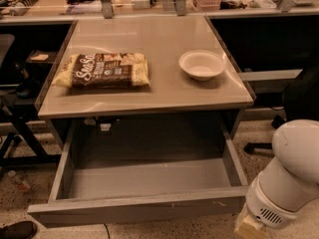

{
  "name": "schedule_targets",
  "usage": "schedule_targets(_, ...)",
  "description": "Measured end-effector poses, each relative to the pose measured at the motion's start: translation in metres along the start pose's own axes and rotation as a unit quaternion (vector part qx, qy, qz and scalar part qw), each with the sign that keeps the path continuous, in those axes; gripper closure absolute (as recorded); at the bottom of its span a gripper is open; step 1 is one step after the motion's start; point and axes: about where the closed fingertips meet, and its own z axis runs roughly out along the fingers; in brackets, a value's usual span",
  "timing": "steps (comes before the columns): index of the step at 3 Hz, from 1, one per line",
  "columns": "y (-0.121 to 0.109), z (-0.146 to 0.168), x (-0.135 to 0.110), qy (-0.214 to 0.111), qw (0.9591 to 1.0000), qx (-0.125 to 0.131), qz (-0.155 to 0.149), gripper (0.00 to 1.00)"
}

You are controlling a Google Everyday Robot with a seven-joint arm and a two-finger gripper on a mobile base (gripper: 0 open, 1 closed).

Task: Close top drawer

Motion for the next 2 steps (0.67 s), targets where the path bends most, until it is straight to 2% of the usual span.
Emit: schedule_targets(2,-0.0150,0.0211,-0.0074,-0.008,0.9999,0.008,0.009,1.00)
